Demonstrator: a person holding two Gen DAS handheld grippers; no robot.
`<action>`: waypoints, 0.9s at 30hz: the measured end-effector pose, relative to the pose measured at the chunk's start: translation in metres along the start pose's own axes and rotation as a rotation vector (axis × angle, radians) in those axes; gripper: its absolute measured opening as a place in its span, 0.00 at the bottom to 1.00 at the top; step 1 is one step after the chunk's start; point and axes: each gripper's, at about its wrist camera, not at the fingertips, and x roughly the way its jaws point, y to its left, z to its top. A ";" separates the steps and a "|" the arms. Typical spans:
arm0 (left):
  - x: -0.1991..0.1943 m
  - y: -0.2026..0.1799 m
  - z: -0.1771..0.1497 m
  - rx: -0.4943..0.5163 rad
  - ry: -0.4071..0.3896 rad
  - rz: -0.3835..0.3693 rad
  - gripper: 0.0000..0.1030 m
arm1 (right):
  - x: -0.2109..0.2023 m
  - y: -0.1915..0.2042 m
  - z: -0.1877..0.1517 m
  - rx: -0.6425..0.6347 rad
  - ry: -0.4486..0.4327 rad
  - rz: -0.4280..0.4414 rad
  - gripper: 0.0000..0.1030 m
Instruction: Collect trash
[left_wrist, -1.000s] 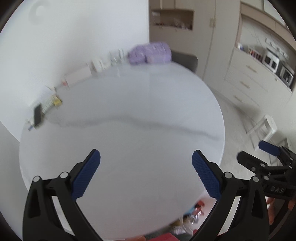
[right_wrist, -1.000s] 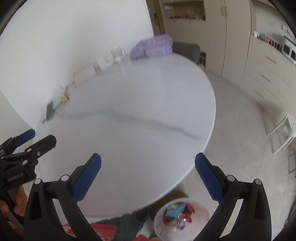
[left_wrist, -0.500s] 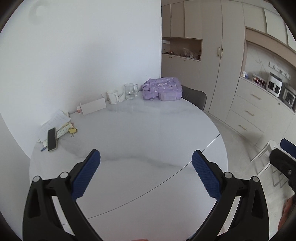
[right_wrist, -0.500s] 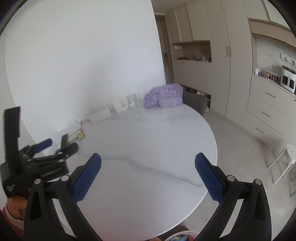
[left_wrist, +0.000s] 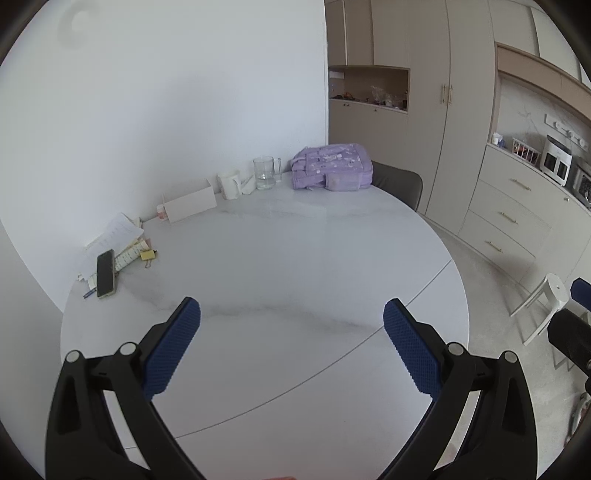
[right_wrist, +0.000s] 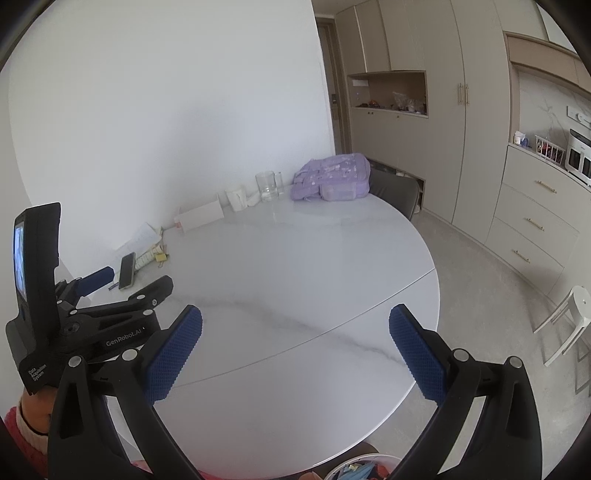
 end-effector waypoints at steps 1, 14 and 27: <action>0.002 0.000 -0.001 -0.004 0.007 -0.007 0.92 | 0.002 0.000 -0.001 -0.001 0.003 0.000 0.98; 0.009 0.000 -0.002 -0.034 0.034 -0.024 0.92 | 0.010 -0.004 -0.001 0.000 0.025 -0.002 0.98; 0.012 -0.001 -0.004 -0.027 0.038 -0.019 0.92 | 0.014 0.000 -0.006 -0.006 0.040 -0.004 0.98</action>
